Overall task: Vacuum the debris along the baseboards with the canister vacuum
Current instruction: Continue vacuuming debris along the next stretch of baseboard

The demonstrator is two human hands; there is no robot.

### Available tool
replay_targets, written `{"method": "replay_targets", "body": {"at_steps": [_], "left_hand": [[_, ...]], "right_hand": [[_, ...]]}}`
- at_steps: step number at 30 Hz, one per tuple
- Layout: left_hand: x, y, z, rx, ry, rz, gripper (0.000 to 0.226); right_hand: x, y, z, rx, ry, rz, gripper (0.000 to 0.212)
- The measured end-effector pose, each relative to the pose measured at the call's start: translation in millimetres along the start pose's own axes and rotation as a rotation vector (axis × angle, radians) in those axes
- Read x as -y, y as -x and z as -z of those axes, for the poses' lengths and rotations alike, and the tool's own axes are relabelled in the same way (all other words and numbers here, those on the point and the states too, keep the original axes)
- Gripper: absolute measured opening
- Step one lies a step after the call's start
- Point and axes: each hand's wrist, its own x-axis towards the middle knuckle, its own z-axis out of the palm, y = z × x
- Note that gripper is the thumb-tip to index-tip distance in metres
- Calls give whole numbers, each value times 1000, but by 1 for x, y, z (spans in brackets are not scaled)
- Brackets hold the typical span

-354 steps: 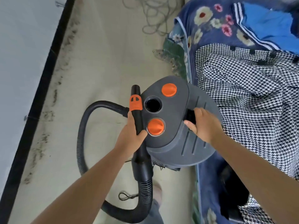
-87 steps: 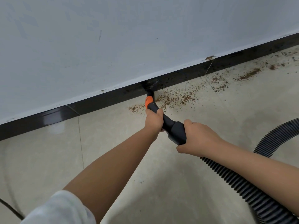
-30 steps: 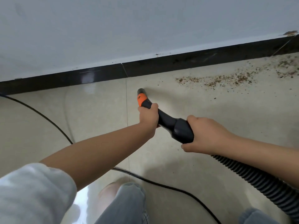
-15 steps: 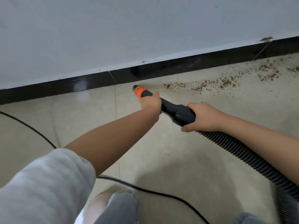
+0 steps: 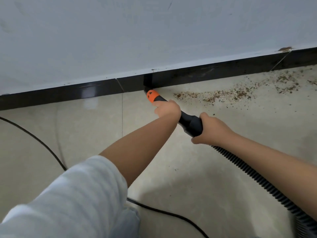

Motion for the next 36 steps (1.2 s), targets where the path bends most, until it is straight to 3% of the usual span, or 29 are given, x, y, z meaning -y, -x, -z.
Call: {"method": "replay_targets", "body": {"at_steps": [5, 10, 13, 22, 26, 33, 36], "left_hand": [[4, -3, -4, 30, -124, -122, 55], [9, 1, -3, -66, 14, 37, 64], [11, 1, 3, -93, 56, 35, 67], [51, -2, 76, -313, 110, 224, 68], [69, 7, 102, -372, 40, 191, 65], [96, 22, 102, -332, 95, 294, 68], [93, 28, 93, -314, 80, 262, 70]], "right_hand": [[-4, 6, -26, -210, 173, 54, 37], [-11, 3, -23, -172, 100, 122, 42], [1, 5, -17, -162, 123, 155, 40], [61, 22, -41, 8, 218, 354, 35], [76, 32, -57, 55, 235, 418, 36], [68, 50, -69, 118, 275, 436, 36], [58, 50, -69, 92, 284, 424, 38]]}}
